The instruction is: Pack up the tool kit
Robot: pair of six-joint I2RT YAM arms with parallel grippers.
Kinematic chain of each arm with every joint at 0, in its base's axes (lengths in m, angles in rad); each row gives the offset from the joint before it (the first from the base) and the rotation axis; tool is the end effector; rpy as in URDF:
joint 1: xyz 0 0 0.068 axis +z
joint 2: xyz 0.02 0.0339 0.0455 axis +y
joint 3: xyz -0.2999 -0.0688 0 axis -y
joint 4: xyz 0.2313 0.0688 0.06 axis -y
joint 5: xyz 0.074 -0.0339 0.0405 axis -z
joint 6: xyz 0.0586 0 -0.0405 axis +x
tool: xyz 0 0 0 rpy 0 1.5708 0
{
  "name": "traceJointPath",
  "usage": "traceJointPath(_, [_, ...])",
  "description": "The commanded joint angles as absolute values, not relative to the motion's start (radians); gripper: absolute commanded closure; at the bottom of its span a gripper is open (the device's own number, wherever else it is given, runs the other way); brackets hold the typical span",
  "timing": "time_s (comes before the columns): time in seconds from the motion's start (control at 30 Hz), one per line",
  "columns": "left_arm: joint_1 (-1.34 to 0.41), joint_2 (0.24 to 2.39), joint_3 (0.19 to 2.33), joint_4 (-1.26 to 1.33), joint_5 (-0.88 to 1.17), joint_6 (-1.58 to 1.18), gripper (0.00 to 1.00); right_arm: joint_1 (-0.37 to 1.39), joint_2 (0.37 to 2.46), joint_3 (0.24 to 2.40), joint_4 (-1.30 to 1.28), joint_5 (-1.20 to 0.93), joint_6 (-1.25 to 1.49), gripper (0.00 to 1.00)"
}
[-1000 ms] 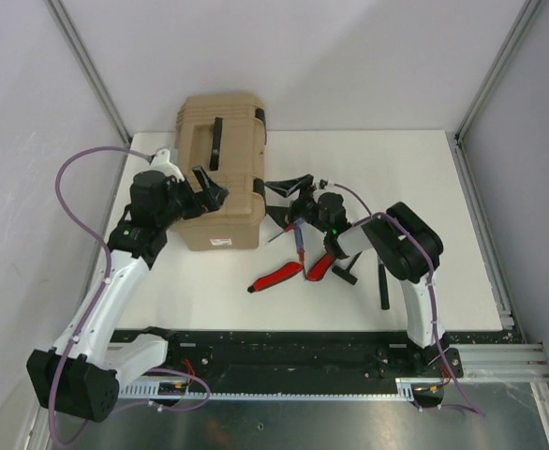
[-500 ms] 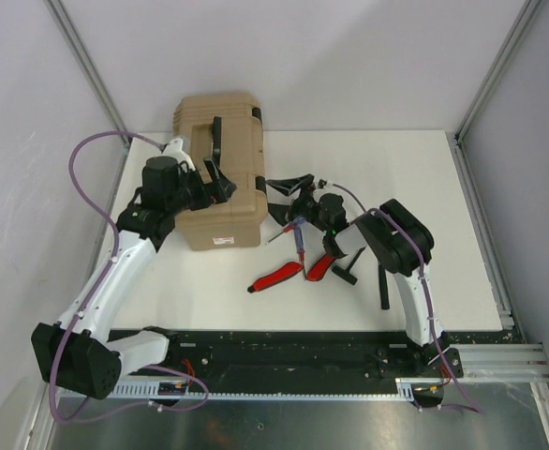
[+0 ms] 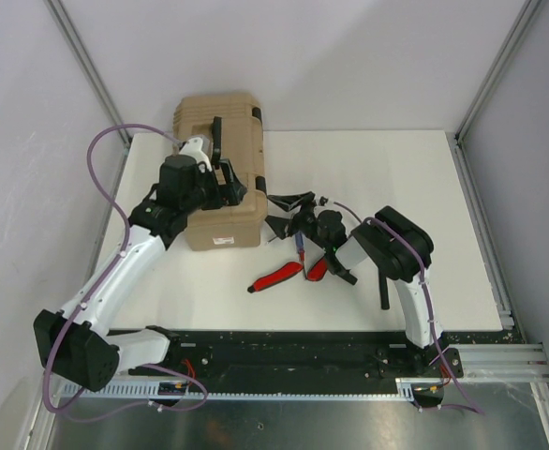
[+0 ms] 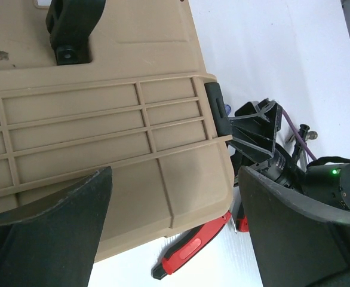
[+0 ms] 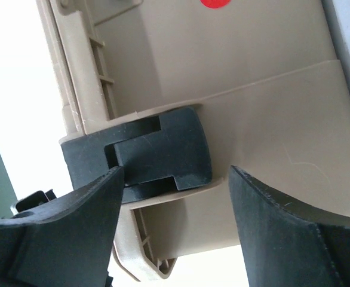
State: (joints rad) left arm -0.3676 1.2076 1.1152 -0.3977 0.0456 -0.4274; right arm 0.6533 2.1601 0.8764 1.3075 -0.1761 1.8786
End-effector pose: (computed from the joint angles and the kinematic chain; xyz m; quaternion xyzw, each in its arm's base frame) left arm 0.2475 -0.0982 0.3699 -0.0139 0.8573 -0.2171 0.4666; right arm 0.3442 0.2764 0.1611 0.3487 0.6055 0.6983 0.1553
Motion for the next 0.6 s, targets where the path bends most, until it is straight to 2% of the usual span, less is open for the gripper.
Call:
traceJointPath(0.0, [-0.398, 1.233, 1.098, -0.486, 0.022, -0.411, 0.09, 0.653, 2.118, 0.875, 1.596, -0.119, 1.887, 0.29])
traceJointPath(0.23, [-0.405, 1.227, 1.070, -0.485, 0.017, -0.410, 0.09, 0.655, 2.120, 0.893, 1.600, -0.092, 1.900, 0.46])
traceJointPath(0.47, [-0.410, 1.228, 1.053, -0.486, 0.023, -0.415, 0.06, 0.657, 2.095, 0.899, 1.601, -0.091, 1.899, 0.51])
traceJointPath(0.57, [-0.415, 1.228, 1.042, -0.486, 0.024, -0.414, 0.06, 0.651, 2.088, 0.908, 1.601, -0.101, 1.885, 0.58])
